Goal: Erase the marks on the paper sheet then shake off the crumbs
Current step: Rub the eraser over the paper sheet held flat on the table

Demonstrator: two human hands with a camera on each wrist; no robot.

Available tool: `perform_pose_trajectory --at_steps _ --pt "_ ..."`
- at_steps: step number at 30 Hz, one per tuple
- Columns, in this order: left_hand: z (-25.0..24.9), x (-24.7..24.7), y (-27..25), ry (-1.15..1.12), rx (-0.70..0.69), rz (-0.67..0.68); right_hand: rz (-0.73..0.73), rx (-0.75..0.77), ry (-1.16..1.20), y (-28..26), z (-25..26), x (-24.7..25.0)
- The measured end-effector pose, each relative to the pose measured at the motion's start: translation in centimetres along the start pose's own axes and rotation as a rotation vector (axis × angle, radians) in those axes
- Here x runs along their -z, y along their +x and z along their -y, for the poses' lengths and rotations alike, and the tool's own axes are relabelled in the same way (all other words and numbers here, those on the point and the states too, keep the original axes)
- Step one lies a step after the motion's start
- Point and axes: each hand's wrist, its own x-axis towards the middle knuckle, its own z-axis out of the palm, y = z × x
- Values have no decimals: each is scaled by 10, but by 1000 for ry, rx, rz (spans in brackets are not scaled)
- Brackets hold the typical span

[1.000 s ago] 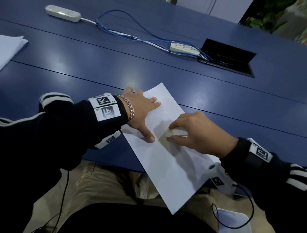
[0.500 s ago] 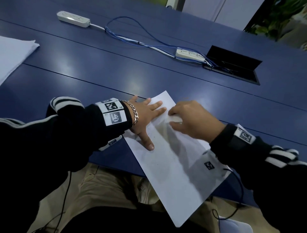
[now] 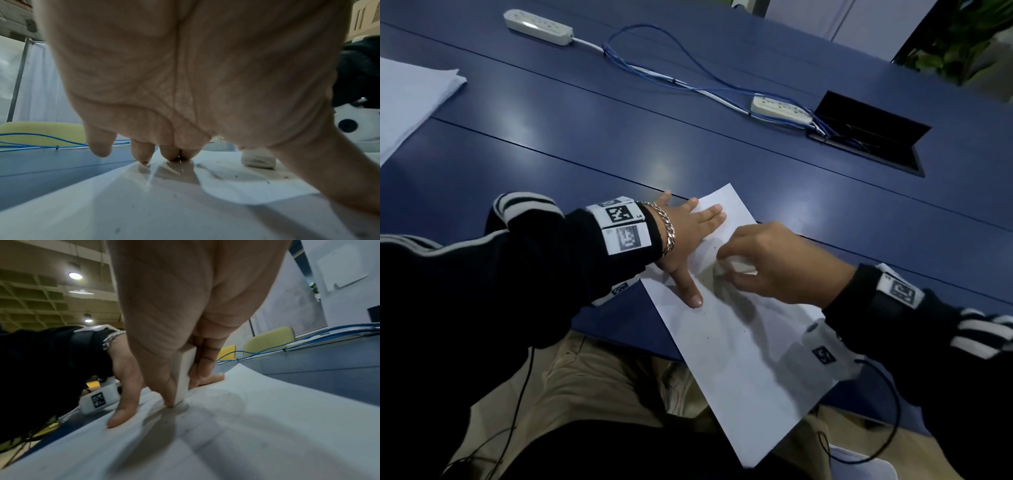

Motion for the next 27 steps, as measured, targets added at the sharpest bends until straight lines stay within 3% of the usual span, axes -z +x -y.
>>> perform_pose_trajectory --at_steps 2,7,12,17,19,23,27 --pt "0 0 1 5 -5 -7 13 10 -3 3 -5 5" --pt "3 0 1 -1 9 1 -150 -166 -30 26 -19 8" --pt "1 -2 5 -6 12 -3 -32 -32 -6 9 5 -5" --pt "3 -1 4 -11 11 11 -160 -253 -27 23 -29 8" --pt "3 0 4 -6 15 11 -168 -228 -54 21 -19 3" --pt "1 -2 5 4 15 6 -41 -69 -22 6 14 -9" --pt "2 1 1 -5 15 24 -127 -254 -10 15 -24 5"
